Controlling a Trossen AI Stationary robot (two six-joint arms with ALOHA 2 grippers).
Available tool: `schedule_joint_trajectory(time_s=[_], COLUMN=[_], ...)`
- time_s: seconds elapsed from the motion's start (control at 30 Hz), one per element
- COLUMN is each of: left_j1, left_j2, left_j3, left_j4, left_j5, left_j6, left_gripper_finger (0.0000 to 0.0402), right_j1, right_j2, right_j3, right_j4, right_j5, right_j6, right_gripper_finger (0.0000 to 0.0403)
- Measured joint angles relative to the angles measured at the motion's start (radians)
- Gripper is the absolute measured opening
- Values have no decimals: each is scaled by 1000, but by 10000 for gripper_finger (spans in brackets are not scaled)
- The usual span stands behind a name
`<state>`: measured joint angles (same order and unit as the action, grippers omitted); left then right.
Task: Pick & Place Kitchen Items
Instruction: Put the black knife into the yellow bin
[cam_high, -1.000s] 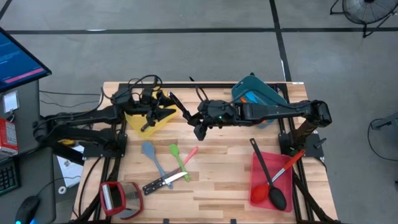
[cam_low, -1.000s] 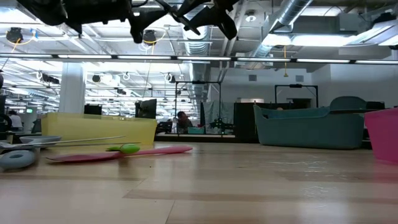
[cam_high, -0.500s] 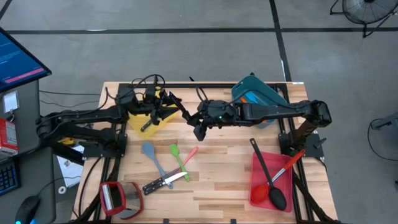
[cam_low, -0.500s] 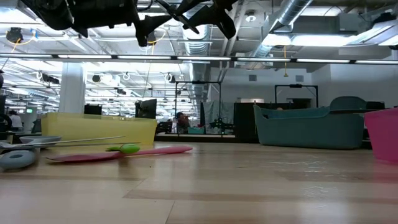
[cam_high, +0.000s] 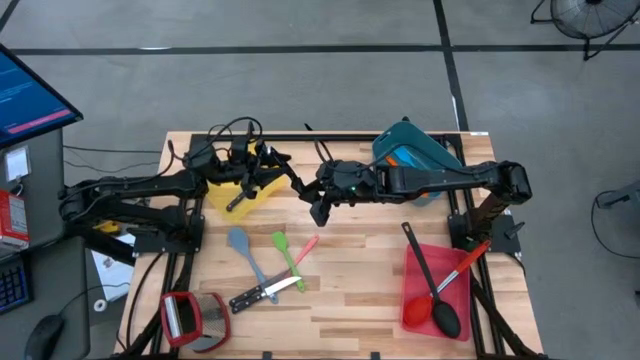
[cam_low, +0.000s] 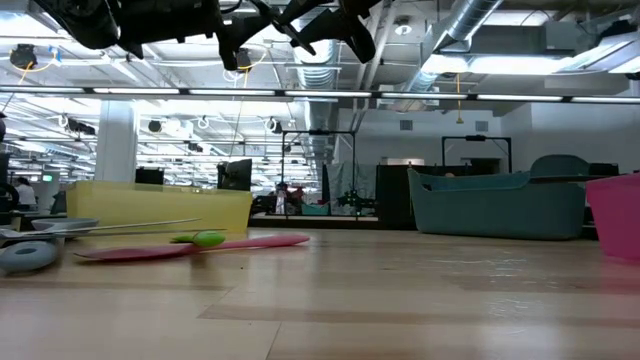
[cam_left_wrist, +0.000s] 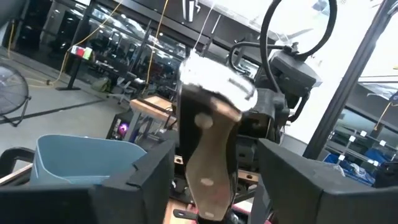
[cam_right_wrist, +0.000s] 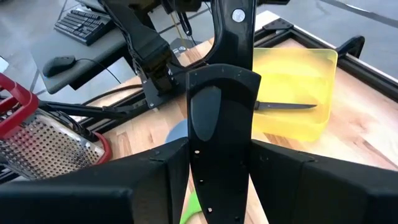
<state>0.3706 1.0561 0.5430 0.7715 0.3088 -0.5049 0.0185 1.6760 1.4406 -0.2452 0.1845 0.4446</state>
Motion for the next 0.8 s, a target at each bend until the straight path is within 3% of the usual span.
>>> schedule_joint_trajectory(time_s=[0.33, 0.67, 0.8], left_j1=[-1, -1, 0], left_j2=[0, 0, 0], left_j3=[0, 0, 0], left_j4=[2, 2, 2], left_j5=[-2, -2, -2], left_j6=[-6, -26, -23], left_gripper_finger=[69, 67, 67], right_j1=[-1, -2, -3], right_j2=[0, 0, 0], right_j3=[0, 0, 0], right_j4=[-4, -5, -7], right_j5=[0, 0, 0], right_j6=[-14, -10, -7], right_gripper_finger=[138, 140, 162])
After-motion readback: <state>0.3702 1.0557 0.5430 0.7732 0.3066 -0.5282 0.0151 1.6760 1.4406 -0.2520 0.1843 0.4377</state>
